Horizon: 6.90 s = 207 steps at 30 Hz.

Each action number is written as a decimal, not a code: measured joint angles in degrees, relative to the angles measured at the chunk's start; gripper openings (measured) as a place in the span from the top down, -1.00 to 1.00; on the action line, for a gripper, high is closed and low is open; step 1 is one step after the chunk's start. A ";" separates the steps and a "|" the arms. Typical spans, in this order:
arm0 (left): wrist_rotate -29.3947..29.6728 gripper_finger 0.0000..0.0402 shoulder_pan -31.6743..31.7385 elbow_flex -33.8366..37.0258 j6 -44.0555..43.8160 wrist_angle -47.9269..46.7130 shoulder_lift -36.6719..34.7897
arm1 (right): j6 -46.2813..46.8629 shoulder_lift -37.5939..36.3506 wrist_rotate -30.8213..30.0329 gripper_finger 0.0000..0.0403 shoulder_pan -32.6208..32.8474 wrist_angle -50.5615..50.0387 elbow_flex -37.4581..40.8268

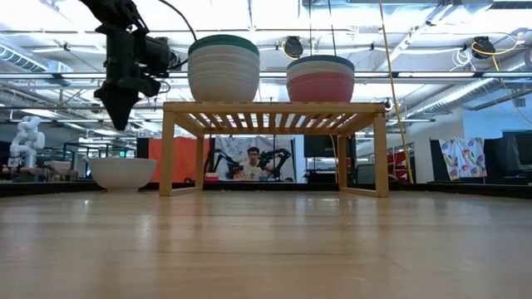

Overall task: Place and stack bowls onto a shelf
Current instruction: Stack the white bowl on top of the blue bowl on the shelf

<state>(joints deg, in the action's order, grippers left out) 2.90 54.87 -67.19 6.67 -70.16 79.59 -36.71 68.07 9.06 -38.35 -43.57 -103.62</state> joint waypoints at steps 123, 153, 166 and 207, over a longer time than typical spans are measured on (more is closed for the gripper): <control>8.37 0.97 -5.69 7.30 13.90 9.01 2.24 | 2.86 0.04 -0.04 1.00 -0.02 3.08 0.00; 15.07 0.97 -27.53 -62.96 8.01 -13.64 10.30 | 6.16 -7.10 -0.31 1.00 -0.02 -4.06 0.00; 6.91 0.97 -30.25 -67.77 17.04 0.04 19.85 | 9.16 -11.92 -4.79 1.00 0.00 -11.51 0.00; -12.61 0.97 -60.60 -67.81 5.83 2.27 32.70 | 13.17 -15.77 8.79 0.87 0.00 -21.08 -0.02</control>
<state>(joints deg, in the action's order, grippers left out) -9.72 -5.73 -135.00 12.50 -67.89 112.29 -23.54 52.31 17.85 -38.35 -64.66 -103.63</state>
